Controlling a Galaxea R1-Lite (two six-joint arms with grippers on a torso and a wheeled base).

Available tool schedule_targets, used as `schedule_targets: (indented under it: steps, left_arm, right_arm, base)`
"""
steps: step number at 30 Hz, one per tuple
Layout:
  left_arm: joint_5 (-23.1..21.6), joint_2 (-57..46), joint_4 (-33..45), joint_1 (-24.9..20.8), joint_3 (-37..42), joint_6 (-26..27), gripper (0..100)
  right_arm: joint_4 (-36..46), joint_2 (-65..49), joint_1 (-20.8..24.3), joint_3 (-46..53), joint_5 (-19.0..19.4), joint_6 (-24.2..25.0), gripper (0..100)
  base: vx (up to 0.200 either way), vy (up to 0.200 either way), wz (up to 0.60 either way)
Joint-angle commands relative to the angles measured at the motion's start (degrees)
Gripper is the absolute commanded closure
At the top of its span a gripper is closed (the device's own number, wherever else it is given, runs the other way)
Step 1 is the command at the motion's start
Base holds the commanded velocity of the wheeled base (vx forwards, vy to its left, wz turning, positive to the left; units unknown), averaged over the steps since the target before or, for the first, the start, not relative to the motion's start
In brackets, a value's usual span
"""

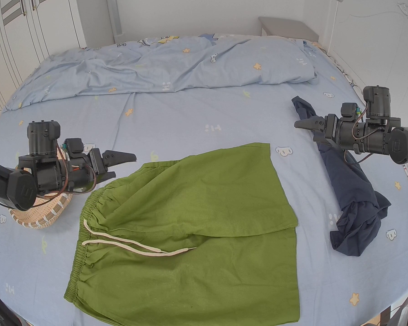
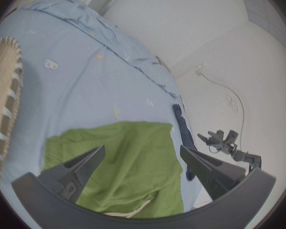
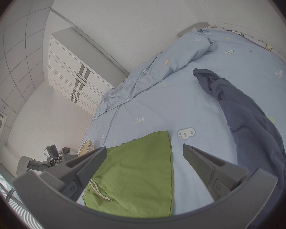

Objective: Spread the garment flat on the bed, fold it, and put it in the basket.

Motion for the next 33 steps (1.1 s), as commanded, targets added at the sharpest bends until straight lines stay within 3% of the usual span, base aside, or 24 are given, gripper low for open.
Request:
schedule_targets:
  steps: [1, 5, 11, 21, 33]
  left_arm:
    - [0.0, 0.6, 0.5, 6.2, -2.6, -0.4, 0]
    - [0.0, 4.6, 0.4, 10.1, -5.1, -1.8, 0]
    - [0.0, 11.1, -0.1, 11.8, -7.0, -1.2, 0]
    - [0.4, 16.0, -1.8, 12.0, -7.6, 2.3, 0]
    - [0.4, 16.5, -1.8, 11.1, -6.4, 2.8, 0]
  right_arm:
    - [-0.1, 0.1, 0.3, 0.3, 0.0, 0.0, 0]
    - [0.0, 0.1, 0.4, 0.4, 0.0, 0.0, 0]
    - [0.0, 0.1, 0.4, 0.5, 0.0, -0.1, 0]
    - [-0.1, 0.1, 0.8, 0.9, 0.0, -0.1, 0]
    - [-0.1, 0.1, 0.9, 0.9, -0.1, -0.3, 0]
  base:
    - [0.0, 0.0, 0.0]
    - [0.0, 0.0, 0.0]
    - [0.0, 0.0, 0.0]
    - [0.0, 0.0, 0.0]
    - [0.0, 0.0, 0.0]
